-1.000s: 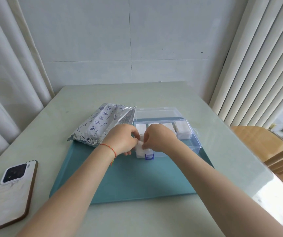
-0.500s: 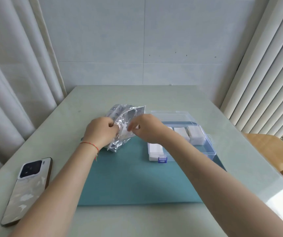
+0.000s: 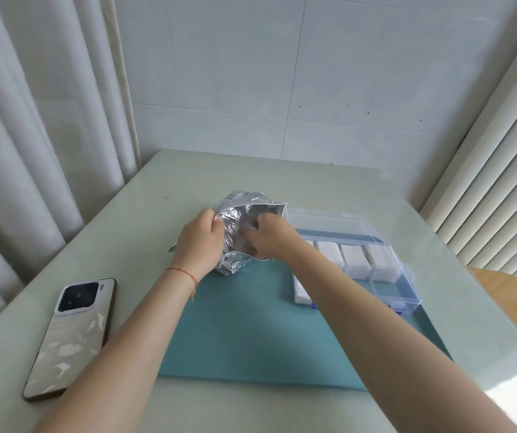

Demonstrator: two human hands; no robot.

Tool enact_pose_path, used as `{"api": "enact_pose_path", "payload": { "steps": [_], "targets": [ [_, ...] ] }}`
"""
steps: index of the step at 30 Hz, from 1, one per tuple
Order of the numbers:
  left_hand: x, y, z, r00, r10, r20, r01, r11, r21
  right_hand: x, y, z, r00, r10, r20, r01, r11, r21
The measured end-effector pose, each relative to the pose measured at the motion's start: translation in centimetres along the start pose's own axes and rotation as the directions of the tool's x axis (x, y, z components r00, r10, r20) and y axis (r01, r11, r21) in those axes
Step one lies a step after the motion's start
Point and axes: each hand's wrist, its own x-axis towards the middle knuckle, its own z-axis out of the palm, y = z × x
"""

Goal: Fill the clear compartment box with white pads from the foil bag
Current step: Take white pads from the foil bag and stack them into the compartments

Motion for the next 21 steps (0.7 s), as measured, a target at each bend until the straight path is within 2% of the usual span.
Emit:
{"api": "enact_pose_path", "payload": {
  "steps": [3,6,8,11,15,17,21],
  "targets": [
    [-0.1,-0.1,0.1,1.000,0.000,0.012,0.001,0.998,-0.056,0.4,-0.4,0.6,0.999,0.004,0.039,-0.009,0.993,0.116],
    [-0.2,0.0,0.0,1.000,-0.009,0.009,0.010,0.996,-0.090,0.5,-0.2,0.9,1.000,0.011,-0.003,-0.010,0.963,0.270],
    [-0.4,0.2,0.0,1.000,-0.026,-0.011,0.025,0.995,-0.100,0.4,-0.1,0.6,0.999,0.011,-0.050,0.003,0.965,0.262],
    [-0.4,0.4,0.0,0.998,-0.054,-0.038,0.049,0.991,-0.124,-0.1,0.2,-0.7,0.991,0.001,-0.135,0.020,0.988,0.156],
    [-0.1,0.5,0.1,0.995,-0.090,-0.042,0.085,0.990,-0.111,-1.1,1.1,-3.1,0.978,0.018,-0.206,0.023,0.981,0.194],
    [-0.1,0.6,0.2,0.995,-0.099,-0.025,0.097,0.993,-0.073,-1.8,1.7,-4.4,0.975,0.042,-0.216,0.026,0.953,0.303],
    [-0.3,1.5,0.2,0.991,-0.109,0.074,0.110,0.994,-0.003,-3.3,3.1,-6.2,0.986,0.101,-0.133,0.004,0.783,0.622]
  ]
}}
